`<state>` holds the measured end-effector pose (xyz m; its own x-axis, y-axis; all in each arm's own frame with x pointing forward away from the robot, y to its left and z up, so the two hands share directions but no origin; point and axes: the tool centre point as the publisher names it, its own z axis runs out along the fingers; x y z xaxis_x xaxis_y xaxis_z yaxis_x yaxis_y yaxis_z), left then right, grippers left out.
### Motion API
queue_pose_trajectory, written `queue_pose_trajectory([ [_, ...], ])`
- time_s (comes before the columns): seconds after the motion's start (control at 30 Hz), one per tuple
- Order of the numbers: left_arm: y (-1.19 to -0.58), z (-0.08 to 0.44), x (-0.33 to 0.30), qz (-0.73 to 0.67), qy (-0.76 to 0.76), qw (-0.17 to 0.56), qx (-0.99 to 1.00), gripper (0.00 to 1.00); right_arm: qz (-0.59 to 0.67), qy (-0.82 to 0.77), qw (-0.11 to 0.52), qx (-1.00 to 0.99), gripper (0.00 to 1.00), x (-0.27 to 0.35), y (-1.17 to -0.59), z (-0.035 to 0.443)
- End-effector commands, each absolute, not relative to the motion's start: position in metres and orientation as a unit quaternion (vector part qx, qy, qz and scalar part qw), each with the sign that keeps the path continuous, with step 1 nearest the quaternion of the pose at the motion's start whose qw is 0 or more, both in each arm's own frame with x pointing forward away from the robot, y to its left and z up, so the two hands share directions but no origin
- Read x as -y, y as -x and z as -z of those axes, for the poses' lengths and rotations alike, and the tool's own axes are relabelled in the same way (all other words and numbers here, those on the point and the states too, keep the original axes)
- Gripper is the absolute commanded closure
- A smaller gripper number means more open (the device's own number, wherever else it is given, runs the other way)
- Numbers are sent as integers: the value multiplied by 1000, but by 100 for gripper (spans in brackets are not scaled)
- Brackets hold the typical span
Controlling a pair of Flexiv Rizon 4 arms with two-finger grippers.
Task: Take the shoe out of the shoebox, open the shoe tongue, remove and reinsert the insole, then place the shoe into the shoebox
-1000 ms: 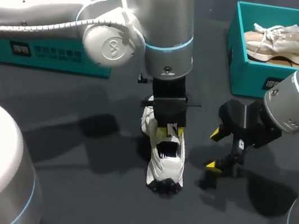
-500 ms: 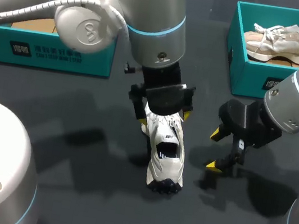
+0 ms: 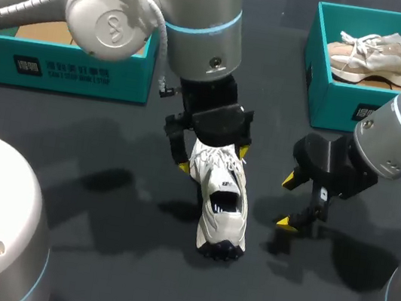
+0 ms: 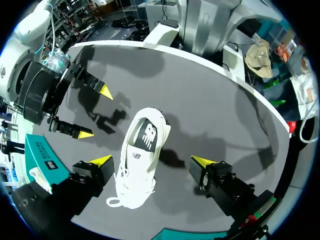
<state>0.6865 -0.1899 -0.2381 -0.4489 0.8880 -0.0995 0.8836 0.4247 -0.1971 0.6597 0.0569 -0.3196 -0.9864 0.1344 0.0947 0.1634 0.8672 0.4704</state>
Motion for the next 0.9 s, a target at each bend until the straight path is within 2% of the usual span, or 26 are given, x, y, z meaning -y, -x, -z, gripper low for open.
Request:
queue_pose_trajectory([
  [0.03, -688, 233, 189, -38, 369, 24, 929, 0, 245, 78, 28, 966, 0, -57, -659, 320],
  [0.3, -688, 233, 189, -38, 369, 24, 929, 0, 245, 78, 28, 966, 0, -57, -659, 320],
  [0.33, -683, 238, 193, -26, 316, 26, 948, 0, 245, 78, 28, 966, 0, -57, -659, 320],
  [0.47, -667, 249, 191, -57, 263, 69, 961, 0, 245, 78, 28, 966, 0, -57, -659, 320],
  [0.6, -652, 253, 194, -62, 181, 78, 978, 0, 245, 78, 28, 966, 0, -57, -659, 320],
  [0.63, -649, 250, 195, -28, 150, 54, 987, 0, 245, 78, 28, 966, 0, -57, -659, 320],
  [0.9, -649, 250, 195, -28, 150, 54, 987, 0, 245, 78, 28, 966, 0, -57, -659, 320],
])
